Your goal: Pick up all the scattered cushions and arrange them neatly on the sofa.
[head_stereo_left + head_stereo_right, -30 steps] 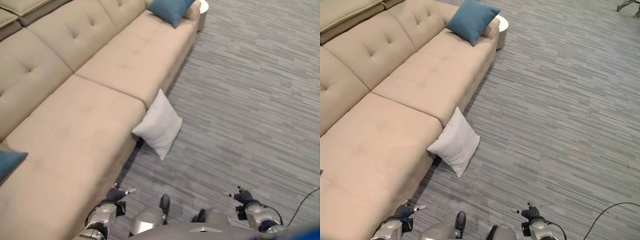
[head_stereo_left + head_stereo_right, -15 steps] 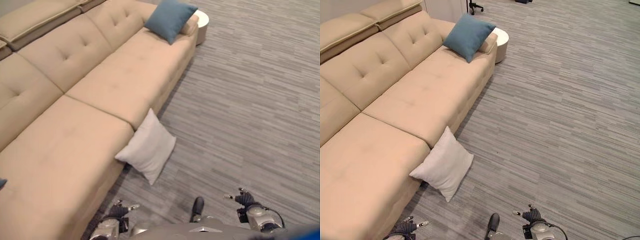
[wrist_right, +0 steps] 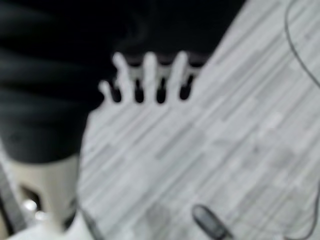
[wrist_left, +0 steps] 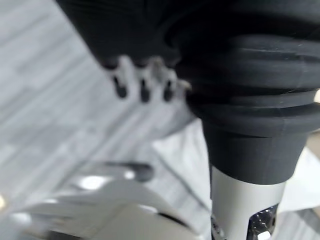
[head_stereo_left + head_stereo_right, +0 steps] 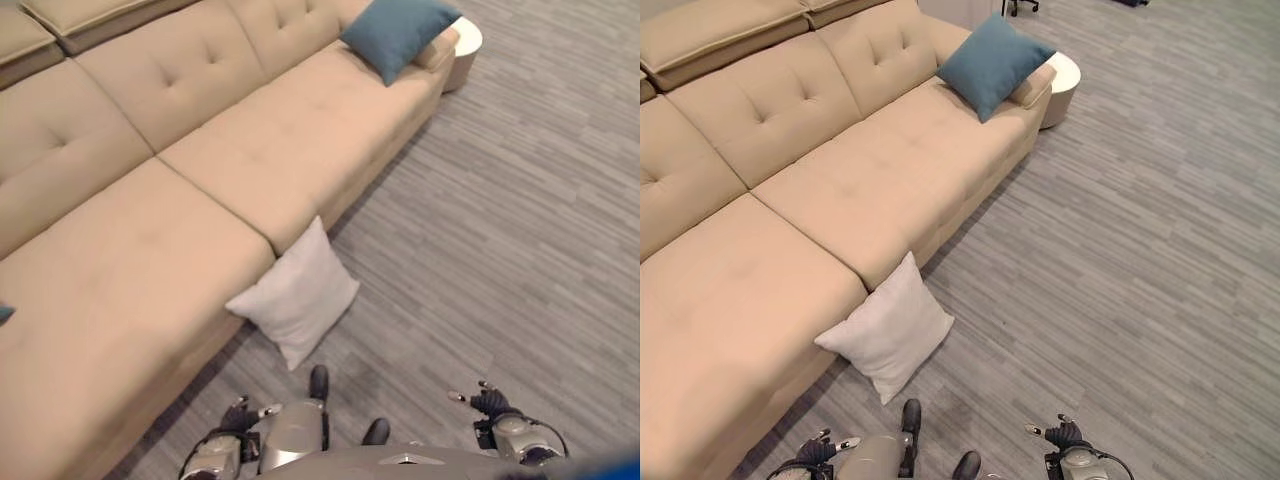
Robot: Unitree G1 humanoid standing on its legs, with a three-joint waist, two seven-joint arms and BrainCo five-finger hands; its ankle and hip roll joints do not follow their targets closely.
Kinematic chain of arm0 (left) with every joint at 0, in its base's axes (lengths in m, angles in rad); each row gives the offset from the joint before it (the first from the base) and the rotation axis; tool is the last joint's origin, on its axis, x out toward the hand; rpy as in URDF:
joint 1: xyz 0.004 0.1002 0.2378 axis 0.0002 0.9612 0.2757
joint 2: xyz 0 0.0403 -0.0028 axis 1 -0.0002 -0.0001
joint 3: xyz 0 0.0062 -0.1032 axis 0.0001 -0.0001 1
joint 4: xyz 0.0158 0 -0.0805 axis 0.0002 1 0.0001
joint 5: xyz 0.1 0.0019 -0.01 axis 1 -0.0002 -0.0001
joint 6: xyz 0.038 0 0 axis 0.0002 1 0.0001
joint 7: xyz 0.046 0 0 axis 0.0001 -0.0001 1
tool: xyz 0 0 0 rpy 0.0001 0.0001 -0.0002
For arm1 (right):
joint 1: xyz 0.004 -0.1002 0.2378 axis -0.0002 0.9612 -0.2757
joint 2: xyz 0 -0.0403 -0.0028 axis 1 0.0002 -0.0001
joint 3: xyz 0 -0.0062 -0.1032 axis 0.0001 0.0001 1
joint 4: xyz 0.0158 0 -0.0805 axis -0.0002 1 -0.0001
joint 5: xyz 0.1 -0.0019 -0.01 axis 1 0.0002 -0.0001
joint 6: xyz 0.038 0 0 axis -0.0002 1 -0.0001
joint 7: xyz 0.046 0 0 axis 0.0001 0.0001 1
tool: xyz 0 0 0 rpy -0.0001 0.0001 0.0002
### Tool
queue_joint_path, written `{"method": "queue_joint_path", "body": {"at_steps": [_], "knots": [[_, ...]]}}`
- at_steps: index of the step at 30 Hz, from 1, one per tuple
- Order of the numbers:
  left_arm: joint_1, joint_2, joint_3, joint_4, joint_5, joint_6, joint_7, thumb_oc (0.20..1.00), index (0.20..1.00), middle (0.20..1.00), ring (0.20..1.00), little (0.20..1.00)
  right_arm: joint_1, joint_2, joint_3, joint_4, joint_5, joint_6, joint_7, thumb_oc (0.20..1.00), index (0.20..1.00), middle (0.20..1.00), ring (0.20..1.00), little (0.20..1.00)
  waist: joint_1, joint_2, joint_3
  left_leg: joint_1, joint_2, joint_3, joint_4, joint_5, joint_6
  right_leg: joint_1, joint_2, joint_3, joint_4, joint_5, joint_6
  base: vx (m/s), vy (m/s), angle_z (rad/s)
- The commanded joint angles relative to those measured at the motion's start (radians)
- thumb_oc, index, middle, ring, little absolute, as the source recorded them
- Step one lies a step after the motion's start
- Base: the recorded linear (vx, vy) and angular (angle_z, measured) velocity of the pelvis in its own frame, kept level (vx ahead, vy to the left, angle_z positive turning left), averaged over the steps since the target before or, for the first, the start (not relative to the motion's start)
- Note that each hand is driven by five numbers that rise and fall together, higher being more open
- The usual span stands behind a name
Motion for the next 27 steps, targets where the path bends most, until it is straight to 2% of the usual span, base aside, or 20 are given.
{"method": "queue_joint_path", "body": {"at_steps": [1, 2, 3, 4, 5, 6, 8, 9, 10, 11, 12, 14, 15, 17, 19, 23, 25, 26, 27], "knots": [[-0.039, 0.021, -0.012, 0.013, 0.014, -0.009, 0.002, 1.000, 1.000, 1.000, 1.000, 1.000, -0.024, -0.020, 0.003, -0.035, -0.017, -0.016, 0.004, 1.000, 1.000, 1.000, 1.000, 1.000, 0.035, 0.006, 0.000, 0.007, -0.044, -0.057, 0.061, -0.048, -0.026, -0.080, -0.089, 0.058, 0.212, 0.168, 0.104, 0.31, 0.180, 0.28], [-0.046, 0.029, -0.017, 0.002, 0.005, -0.012, 0.004, 1.000, 1.000, 1.000, 1.000, 1.000, -0.029, -0.015, 0.005, -0.044, -0.013, -0.015, 0.006, 1.000, 1.000, 1.000, 1.000, 1.000, 0.016, 0.020, 0.019, 0.040, -0.042, -0.096, 0.055, -0.055, -0.004, -0.140, -0.102, 0.104, 0.355, 0.219, 0.108, 0.23, 0.099, 0.29], [-0.050, 0.033, -0.025, -0.008, 0.004, -0.013, 0.005, 1.000, 1.000, 1.000, 1.000, 1.000, -0.028, -0.012, 0.007, -0.053, -0.009, -0.019, 0.004, 1.000, 1.000, 1.000, 1.000, 1.000, 0.002, 0.030, 0.029, 0.053, -0.039, -0.123, 0.060, -0.064, 0.000, -0.188, -0.079, 0.164, 0.419, 0.215, 0.101, 0.29, 0.110, 0.74], [-0.053, 0.035, -0.030, -0.014, 0.004, -0.016, 0.005, 1.000, 1.000, 1.000, 1.000, 1.000, -0.030, -0.011, 0.009, -0.053, -0.007, -0.021, 0.006, 1.000, 1.000, 1.000, 1.000, 1.000, -0.004, 0.034, 0.025, 0.060, -0.038, -0.141, 0.063, -0.072, 0.000, -0.214, -0.070, 0.185, 0.413, 0.208, 0.093, 0.24, 0.017, 1.02], [-0.056, 0.036, -0.036, -0.012, 0.004, -0.018, 0.005, 1.000, 1.000, 1.000, 1.000, 1.000, -0.029, -0.010, 0.014, -0.055, -0.002, -0.022, 0.010, 1.000, 1.000, 1.000, 1.000, 1.000, -0.013, 0.030, 0.027, 0.075, -0.046, -0.171, 0.062, -0.081, -0.002, -0.229, -0.051, 0.232, 0.363, 0.194, 0.081, 0.17, -0.009, 1.21], [-0.056, 0.035, -0.036, -0.012, 0.004, -0.018, 0.005, 1.000, 1.000, 1.000, 1.000, 1.000, -0.030, -0.010, 0.014, -0.055, -0.002, -0.022, 0.010, 1.000, 1.000, 1.000, 1.000, 1.000, -0.014, 0.031, 0.025, 0.073, -0.044, -0.172, 0.062, -0.080, -0.002, -0.230, -0.050, 0.231, 0.360, 0.197, 0.080, 0.18, -0.047, 0.79], [-0.062, 0.036, -0.048, -0.016, 0.012, -0.020, 0.001, 1.000, 1.000, 1.000, 1.000, 1.000, -0.027, -0.012, 0.025, -0.058, -0.004, -0.021, 0.016, 1.000, 1.000, 1.000, 1.000, 1.000, -0.024, 0.023, 0.030, 0.092, -0.050, -0.219, 0.060, -0.093, -0.014, -0.240, -0.049, 0.270, 0.236, 0.186, 0.069, 0.25, -0.109, 0.64], [-0.063, 0.037, -0.054, -0.009, 0.019, -0.020, 0.000, 1.000, 1.000, 1.000, 1.000, 1.000, -0.023, -0.012, 0.030, -0.065, 0.006, -0.023, 0.018, 1.000, 1.000, 1.000, 1.000, 1.000, -0.050, 0.015, 0.034, 0.108, -0.058, -0.272, 0.060, -0.104, -0.022, -0.255, -0.012, 0.386, 0.126, 0.186, 0.072, 0.35, -0.145, 0.72], [-0.067, 0.039, -0.062, -0.004, 0.024, -0.021, 0.001, 1.000, 1.000, 1.000, 1.000, 1.000, -0.023, -0.014, 0.031, -0.068, 0.015, -0.025, 0.016, 1.000, 1.000, 1.000, 1.000, 1.000, -0.074, 0.014, 0.031, 0.114, -0.066, -0.317, 0.058, -0.105, -0.027, -0.265, 0.019, 0.493, 0.074, 0.187, 0.080, 0.26, -0.100, 0.60], [-0.067, 0.039, -0.062, -0.004, 0.024, -0.021, 0.001, 1.000, 1.000, 1.000, 1.000, 1.000, -0.023, -0.014, 0.031, -0.068, 0.015, -0.025, 0.016, 1.000, 1.000, 1.000, 1.000, 1.000, -0.075, 0.013, 0.030, 0.112, -0.067, -0.318, 0.057, -0.104, -0.027, -0.266, 0.019, 0.492, 0.073, 0.189, 0.080, 0.21, -0.072, 1.36], [-0.084, 0.036, -0.074, 0.000, 0.026, -0.025, 0.003, 1.000, 1.000, 1.000, 1.000, 1.000, -0.021, -0.016, 0.024, -0.065, 0.032, -0.023, 0.014, 1.000, 1.000, 1.000, 1.000, 1.000, -0.094, 0.011, 0.027, 0.117, -0.074, -0.380, 0.053, -0.107, -0.038, -0.277, 0.029, 0.566, 0.030, 0.206, 0.092, 0.15, -0.075, 1.63], [-0.091, 0.036, -0.076, 0.004, 0.023, -0.026, 0.009, 1.000, 1.000, 1.000, 1.000, 1.000, -0.022, -0.016, 0.023, -0.065, 0.037, -0.023, 0.013, 1.000, 1.000, 1.000, 1.000, 1.000, -0.103, 0.010, 0.027, 0.119, -0.077, -0.402, 0.057, -0.111, -0.040, -0.285, 0.030, 0.555, 0.023, 0.215, 0.092, 0.14, -0.094, 1.49], [-0.100, 0.031, -0.081, 0.008, 0.017, -0.030, 0.014, 1.000, 1.000, 1.000, 1.000, 1.000, -0.024, -0.016, 0.020, -0.071, 0.040, -0.025, 0.008, 1.000, 1.000, 1.000, 1.000, 1.000, -0.099, 0.003, 0.021, 0.116, -0.084, -0.442, 0.054, -0.106, -0.053, -0.236, 0.003, 0.491, -0.028, 0.211, 0.090, 0.07, -0.128, 1.24], [-0.111, 0.027, -0.092, 0.011, 0.017, -0.029, 0.017, 1.000, 1.000, 1.000, 1.000, 1.000, -0.028, -0.022, 0.024, -0.076, 0.039, -0.031, 0.002, 1.000, 1.000, 1.000, 1.000, 1.000, -0.098, 0.006, 0.014, 0.099, -0.068, -0.442, 0.038, -0.091, -0.069, -0.214, 0.012, 0.479, -0.054, 0.202, 0.082, 0.05, -0.178, 1.34], [-0.112, 0.023, -0.101, 0.005, 0.015, -0.030, 0.012, 1.000, 1.000, 1.000, 1.000, 1.000, -0.028, -0.039, 0.025, -0.080, 0.033, -0.033, 0.001, 1.000, 1.000, 1.000, 1.000, 1.000, -0.089, 0.005, 0.005, 0.078, -0.052, -0.443, 0.026, -0.074, -0.088, -0.193, -0.001, 0.411, -0.077, 0.195, 0.073, 0.03, -0.149, 0.93], [-0.125, 0.016, -0.111, -0.008, 0.006, -0.028, 0.014, 1.000, 1.000, 1.000, 1.000, 1.000, -0.031, -0.051, 0.022, -0.080, 0.035, -0.037, -0.006, 1.000, 1.000, 1.000, 1.000, 1.000, -0.100, 0.004, 0.007, 0.029, -0.012, -0.353, 0.022, -0.053, -0.105, -0.161, -0.012, 0.318, -0.109, 0.183, 0.063, 0.00, -0.090, 0.98], [-0.138, 0.012, -0.118, -0.027, -0.001, -0.026, 0.010, 1.000, 1.000, 1.000, 1.000, 1.000, -0.038, -0.056, 0.021, -0.077, 0.038, -0.036, -0.008, 1.000, 1.000, 1.000, 1.000, 1.000, -0.115, -0.001, 0.020, -0.004, 0.029, -0.195, 0.042, -0.049, -0.107, -0.143, -0.031, 0.263, -0.133, 0.186, 0.067, -0.05, -0.026, 0.84], [-0.138, 0.012, -0.118, -0.027, -0.001, -0.025, 0.010, 1.000, 1.000, 1.000, 1.000, 1.000, -0.038, -0.056, 0.021, -0.077, 0.038, -0.036, -0.008, 1.000, 1.000, 1.000, 1.000, 1.000, -0.116, -0.002, 0.017, -0.008, 0.028, -0.196, 0.043, -0.048, -0.106, -0.147, -0.031, 0.262, -0.133, 0.186, 0.067, -0.03, -0.024, 1.12], [-0.140, 0.012, -0.121, -0.037, 0.001, -0.027, 0.008, 1.000, 1.000, 1.000, 1.000, 1.000, -0.037, -0.052, 0.018, -0.074, 0.042, -0.032, -0.010, 1.000, 1.000, 1.000, 1.000, 1.000, -0.121, -0.002, 0.013, -0.010, 0.058, -0.132, 0.034, -0.040, -0.114, -0.137, -0.032, 0.227, -0.146, 0.186, 0.070, 0.01, -0.022, 1.15]]}}
